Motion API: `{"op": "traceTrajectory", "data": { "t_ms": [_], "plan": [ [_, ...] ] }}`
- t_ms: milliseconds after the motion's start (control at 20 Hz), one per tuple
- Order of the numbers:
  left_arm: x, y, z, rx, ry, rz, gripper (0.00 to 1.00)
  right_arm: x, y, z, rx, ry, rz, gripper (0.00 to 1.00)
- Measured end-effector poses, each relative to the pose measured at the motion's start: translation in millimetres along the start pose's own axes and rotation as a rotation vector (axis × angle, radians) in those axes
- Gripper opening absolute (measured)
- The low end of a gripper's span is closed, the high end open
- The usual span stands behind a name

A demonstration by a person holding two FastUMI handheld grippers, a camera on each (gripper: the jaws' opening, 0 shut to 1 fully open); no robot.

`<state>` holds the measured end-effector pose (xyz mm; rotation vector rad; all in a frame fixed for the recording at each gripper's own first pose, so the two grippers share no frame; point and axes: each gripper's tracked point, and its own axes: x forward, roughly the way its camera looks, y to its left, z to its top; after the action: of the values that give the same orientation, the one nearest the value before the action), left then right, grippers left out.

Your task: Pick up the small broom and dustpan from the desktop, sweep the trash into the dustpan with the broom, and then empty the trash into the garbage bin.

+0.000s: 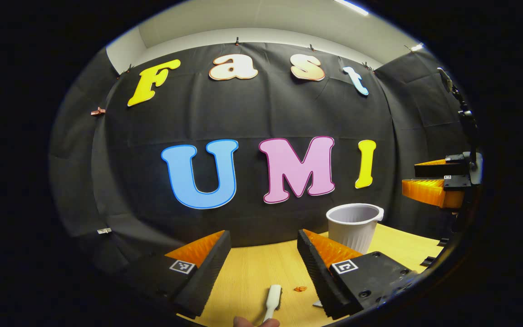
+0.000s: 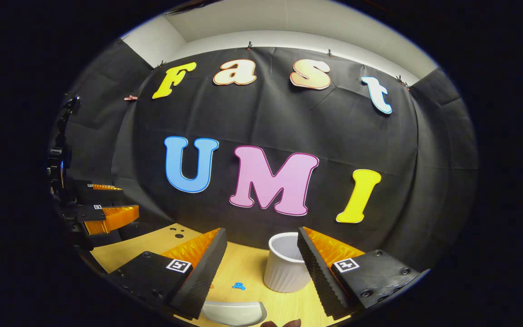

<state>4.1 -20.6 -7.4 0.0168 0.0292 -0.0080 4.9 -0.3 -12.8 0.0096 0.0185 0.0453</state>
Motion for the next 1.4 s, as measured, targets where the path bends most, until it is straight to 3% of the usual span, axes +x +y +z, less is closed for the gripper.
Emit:
{"op": "traceTrajectory", "data": {
  "t_ms": [250,400,900,1200,1400],
  "plan": [
    [0.0,-0.2,-3.0,0.009,0.008,-0.003,0.94,-3.3,5.5,-10.1,-0.003,0.03,0.028,0.97],
    [-1.8,2.0,-12.1,0.009,0.018,-0.007,0.93,-16.2,15.2,-46.7,0.001,0.151,0.089,0.98],
    [-15.7,25.6,-56.0,0.015,0.09,-0.001,0.93,-92.6,37.6,-241.4,-0.086,0.694,0.185,0.96],
    [-34.2,47.9,-66.0,0.017,0.093,-0.009,0.94,-111.1,33.2,-356.9,-0.097,0.978,0.189,0.93],
    [-39.2,60.3,-73.3,0.015,0.099,0.002,0.94,-107.7,31.8,-410.7,-0.074,1.087,0.156,0.92]
  ]
}}
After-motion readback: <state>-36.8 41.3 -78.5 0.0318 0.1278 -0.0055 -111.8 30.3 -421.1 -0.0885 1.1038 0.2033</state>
